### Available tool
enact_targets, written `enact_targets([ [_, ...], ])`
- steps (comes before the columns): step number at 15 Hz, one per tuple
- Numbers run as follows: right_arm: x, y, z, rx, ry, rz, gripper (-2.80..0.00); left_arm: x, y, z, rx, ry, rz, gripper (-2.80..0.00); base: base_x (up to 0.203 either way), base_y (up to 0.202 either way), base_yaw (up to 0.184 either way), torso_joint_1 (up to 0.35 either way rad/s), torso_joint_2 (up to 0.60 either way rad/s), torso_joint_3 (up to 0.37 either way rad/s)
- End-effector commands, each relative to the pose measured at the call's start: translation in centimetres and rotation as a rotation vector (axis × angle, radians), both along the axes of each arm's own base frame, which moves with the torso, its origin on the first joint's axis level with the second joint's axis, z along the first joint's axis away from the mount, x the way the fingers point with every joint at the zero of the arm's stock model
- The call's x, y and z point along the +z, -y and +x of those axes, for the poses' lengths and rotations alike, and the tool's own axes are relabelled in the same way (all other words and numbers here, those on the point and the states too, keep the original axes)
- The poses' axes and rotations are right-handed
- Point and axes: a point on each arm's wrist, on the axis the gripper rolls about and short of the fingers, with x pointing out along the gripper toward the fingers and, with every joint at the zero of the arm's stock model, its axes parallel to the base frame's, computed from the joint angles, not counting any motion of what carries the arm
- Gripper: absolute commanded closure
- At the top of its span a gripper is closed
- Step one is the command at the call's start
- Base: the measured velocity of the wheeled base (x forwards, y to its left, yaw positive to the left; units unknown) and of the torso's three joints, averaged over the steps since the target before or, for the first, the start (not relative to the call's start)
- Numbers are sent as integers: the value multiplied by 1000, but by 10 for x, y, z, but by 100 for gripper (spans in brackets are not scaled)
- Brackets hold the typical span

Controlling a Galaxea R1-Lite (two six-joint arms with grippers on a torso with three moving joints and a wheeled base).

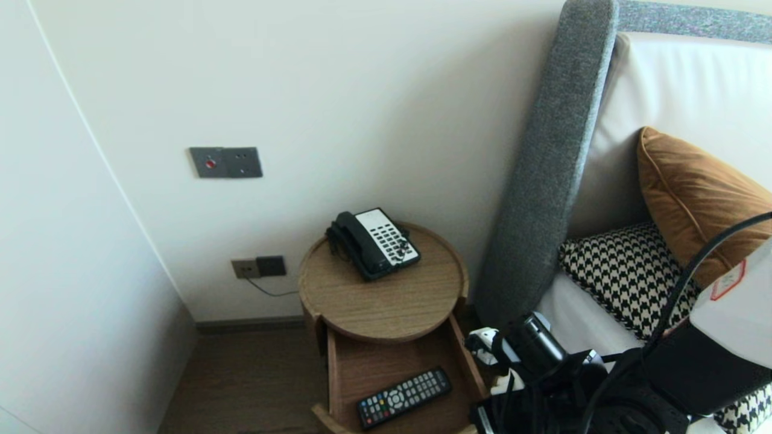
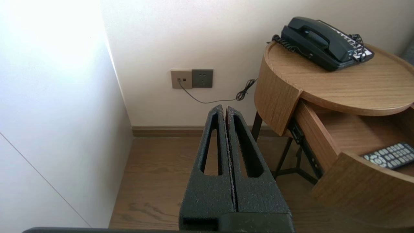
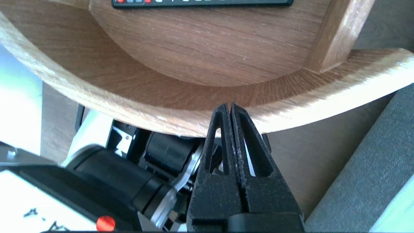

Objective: Open the nightstand drawer

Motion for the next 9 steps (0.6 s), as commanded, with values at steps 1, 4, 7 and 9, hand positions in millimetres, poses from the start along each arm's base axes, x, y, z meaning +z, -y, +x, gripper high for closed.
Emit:
enact_targets([
  [1,5,2,-4,2,13,10,0,0,0,0,1,2,-1,0,0,0,0,0,0,0],
  [4,20,2,2,-17,67,38,0,0,0,0,1,2,-1,0,0,0,0,0,0,0],
  [7,45,-1,17,-70,160,68,0,0,0,0,0,2,-1,0,0,0,0,0,0,0],
  [9,66,-4,29,-108,148,75,0,0,0,0,0,2,-1,0,0,0,0,0,0,0],
])
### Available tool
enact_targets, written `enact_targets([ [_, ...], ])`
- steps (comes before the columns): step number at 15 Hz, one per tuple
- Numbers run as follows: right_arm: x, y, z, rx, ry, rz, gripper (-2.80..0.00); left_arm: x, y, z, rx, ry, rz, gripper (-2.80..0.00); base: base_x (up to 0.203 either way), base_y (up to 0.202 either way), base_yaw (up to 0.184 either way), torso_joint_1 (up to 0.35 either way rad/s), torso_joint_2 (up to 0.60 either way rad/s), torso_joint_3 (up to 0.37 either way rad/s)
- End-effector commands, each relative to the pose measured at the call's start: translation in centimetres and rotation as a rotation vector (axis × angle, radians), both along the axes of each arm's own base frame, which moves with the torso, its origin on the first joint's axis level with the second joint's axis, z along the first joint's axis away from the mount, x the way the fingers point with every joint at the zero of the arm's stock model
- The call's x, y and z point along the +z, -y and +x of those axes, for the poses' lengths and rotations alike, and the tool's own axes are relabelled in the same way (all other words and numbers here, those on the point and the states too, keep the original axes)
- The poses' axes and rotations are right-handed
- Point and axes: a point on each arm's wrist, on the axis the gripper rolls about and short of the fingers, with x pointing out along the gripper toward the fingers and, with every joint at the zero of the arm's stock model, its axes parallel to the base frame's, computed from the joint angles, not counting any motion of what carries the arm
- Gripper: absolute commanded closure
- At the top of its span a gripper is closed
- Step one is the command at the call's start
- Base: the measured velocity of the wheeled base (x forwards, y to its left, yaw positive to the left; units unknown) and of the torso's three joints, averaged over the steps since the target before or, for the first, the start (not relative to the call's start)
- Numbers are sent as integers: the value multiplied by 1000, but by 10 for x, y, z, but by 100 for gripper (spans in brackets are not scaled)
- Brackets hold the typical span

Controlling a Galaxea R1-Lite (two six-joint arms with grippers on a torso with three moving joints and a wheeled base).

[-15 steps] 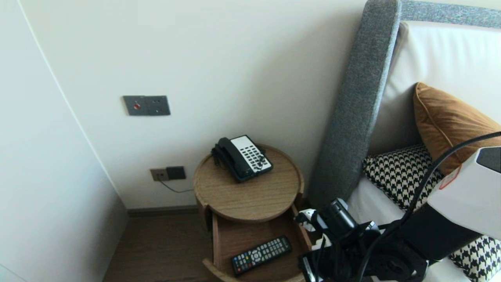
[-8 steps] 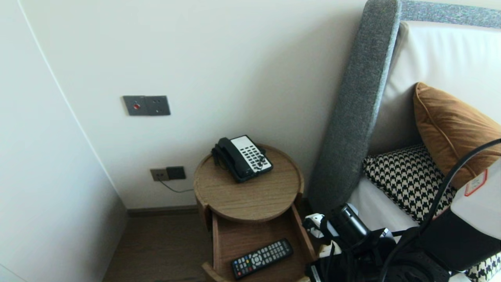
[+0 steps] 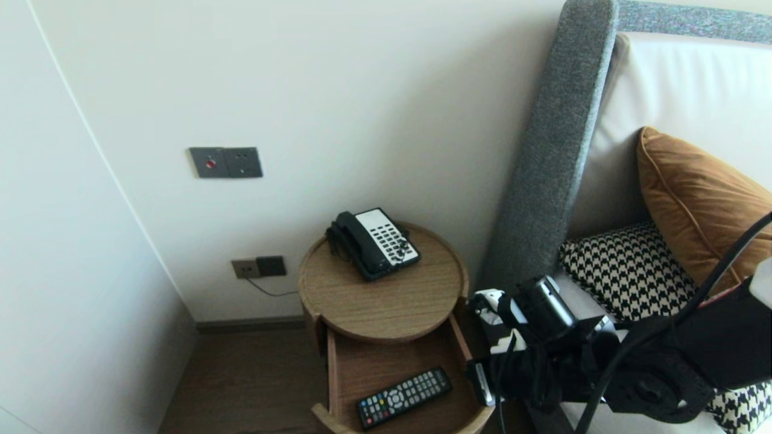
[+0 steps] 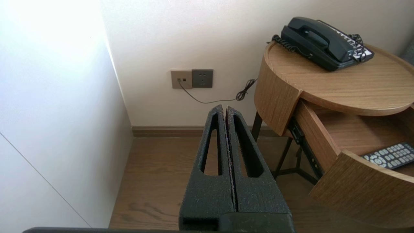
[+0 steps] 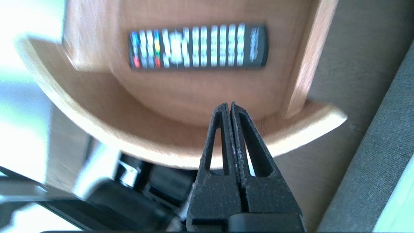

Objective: Take the remote control out of the drawer one by one and place them on the table

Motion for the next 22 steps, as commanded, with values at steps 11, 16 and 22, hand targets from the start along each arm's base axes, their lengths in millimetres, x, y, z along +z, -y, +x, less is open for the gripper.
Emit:
enact_targets([
  [11,16,-19,30,0,-163,-114,0,0,0,0,1,2,-1,0,0,0,0,0,0,0],
  [16,5,-21,37,65,-153,-166,-280,0,0,0,1,2,-1,0,0,0,0,0,0,0],
  [22,2,-11,48,285,-85,-199,-280,0,0,0,0,2,-1,0,0,0,0,0,0,0],
])
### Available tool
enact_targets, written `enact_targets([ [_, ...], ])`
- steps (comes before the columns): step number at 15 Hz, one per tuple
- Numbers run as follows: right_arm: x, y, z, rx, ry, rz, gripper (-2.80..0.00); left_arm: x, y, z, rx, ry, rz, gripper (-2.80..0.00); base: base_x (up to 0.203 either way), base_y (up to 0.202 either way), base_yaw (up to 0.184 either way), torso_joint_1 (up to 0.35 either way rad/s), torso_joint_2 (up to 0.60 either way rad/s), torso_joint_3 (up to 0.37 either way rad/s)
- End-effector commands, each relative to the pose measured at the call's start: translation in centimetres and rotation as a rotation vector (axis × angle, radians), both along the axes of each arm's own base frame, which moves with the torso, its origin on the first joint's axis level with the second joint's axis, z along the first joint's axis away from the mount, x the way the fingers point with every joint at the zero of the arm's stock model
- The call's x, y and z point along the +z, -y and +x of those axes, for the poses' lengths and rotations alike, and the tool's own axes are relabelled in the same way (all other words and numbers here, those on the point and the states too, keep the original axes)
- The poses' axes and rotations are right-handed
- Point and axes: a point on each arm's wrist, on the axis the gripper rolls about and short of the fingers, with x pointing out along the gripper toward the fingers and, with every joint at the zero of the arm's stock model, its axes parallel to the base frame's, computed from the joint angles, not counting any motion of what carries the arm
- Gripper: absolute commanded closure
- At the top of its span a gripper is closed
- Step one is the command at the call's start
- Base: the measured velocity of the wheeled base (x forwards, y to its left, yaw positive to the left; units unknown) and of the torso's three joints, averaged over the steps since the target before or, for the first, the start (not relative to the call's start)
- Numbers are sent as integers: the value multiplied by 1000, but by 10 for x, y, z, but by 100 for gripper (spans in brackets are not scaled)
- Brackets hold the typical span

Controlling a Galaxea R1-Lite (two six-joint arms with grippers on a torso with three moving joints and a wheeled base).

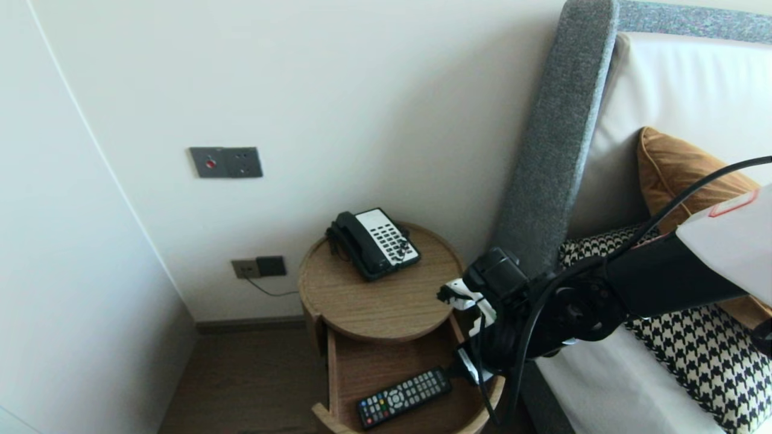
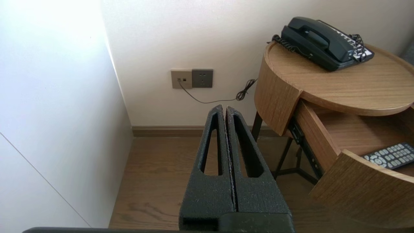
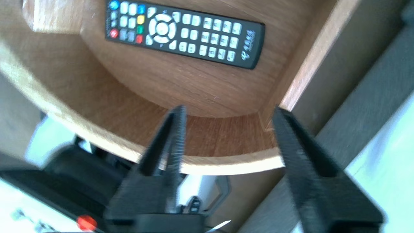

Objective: Take the remote control out of the drawer one by one and place them on the table

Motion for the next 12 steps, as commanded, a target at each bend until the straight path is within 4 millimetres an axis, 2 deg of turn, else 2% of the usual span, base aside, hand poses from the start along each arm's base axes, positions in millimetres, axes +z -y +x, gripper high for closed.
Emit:
enact_targets([
  [1,-5,8,8,103,12,-1,-280,0,0,0,1,2,-1,0,0,0,0,0,0,0],
  [6,-24,2,35,237,69,-34,-280,0,0,0,0,2,-1,0,0,0,0,0,0,0],
  [10,-30,1,33,295,79,-59,-280,0,0,0,0,2,-1,0,0,0,0,0,0,0],
  [12,-22,-1,29,305,96,-51,-280,0,0,0,1,2,-1,0,0,0,0,0,0,0],
])
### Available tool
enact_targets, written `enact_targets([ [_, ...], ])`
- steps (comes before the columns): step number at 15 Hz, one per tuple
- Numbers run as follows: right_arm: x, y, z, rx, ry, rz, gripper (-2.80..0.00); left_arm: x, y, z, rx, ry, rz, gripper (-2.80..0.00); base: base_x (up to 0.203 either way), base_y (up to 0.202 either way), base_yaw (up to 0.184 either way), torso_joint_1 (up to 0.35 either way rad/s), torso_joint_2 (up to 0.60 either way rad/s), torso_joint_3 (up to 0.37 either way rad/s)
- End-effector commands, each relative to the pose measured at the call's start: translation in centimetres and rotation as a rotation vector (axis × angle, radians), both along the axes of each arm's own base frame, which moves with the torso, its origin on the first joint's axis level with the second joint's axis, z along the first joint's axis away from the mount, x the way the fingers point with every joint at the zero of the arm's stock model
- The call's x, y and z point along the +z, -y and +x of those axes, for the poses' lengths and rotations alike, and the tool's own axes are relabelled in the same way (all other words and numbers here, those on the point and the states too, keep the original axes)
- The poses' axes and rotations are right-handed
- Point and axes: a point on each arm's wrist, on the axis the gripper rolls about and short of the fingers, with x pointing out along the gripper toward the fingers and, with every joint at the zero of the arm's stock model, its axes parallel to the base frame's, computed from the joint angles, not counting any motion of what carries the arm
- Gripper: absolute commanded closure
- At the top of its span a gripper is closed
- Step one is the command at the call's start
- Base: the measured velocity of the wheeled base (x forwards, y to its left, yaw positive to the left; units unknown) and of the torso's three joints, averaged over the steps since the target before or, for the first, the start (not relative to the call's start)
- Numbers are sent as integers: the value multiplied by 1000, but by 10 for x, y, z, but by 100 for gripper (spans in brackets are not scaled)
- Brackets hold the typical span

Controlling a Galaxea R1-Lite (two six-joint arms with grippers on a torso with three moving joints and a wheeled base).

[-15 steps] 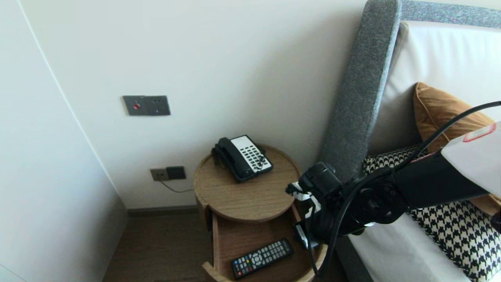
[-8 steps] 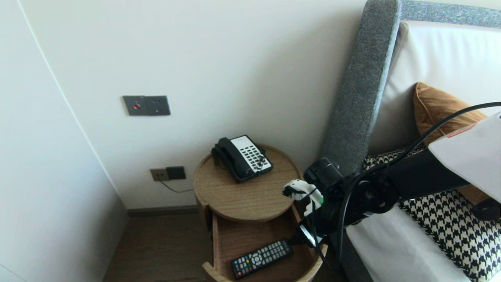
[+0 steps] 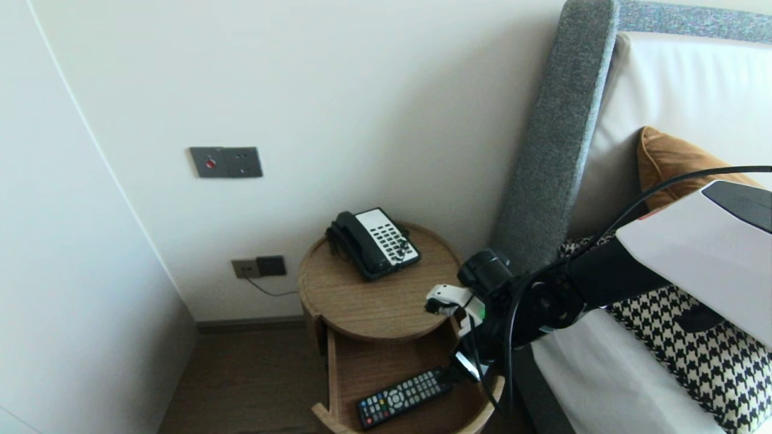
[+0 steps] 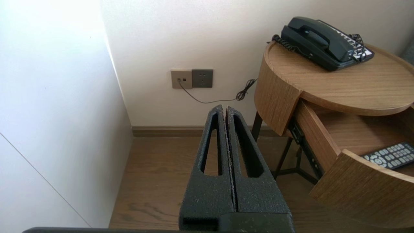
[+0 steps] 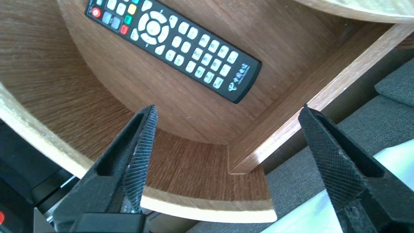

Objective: Take the remote control out of the drawer one by one and place them on the table

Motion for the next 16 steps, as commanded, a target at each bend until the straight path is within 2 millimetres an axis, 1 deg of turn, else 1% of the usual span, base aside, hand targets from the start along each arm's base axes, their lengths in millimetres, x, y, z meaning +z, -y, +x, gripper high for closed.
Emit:
enact_targets([
  [1,11,-3,-6,18,22,13,-280,0,0,0,2,2,0,0,0,0,0,0,0,0],
  [3,16,-8,-14,42,33,17,-280,0,0,0,1,2,0,0,0,0,0,0,0,0],
  [6,15,-8,-14,63,40,10,-280,0,0,0,2,2,0,0,0,0,0,0,0,0],
  [10,10,-9,-12,133,52,-5,-280,0,0,0,0,2,0,0,0,0,0,0,0,0],
  [13,7,-8,-15,188,60,-30,-280,0,0,0,0,2,0,0,0,0,0,0,0,0],
  [16,-6,-7,-18,242,41,-65,-280,0,0,0,2,2,0,0,0,0,0,0,0,0],
])
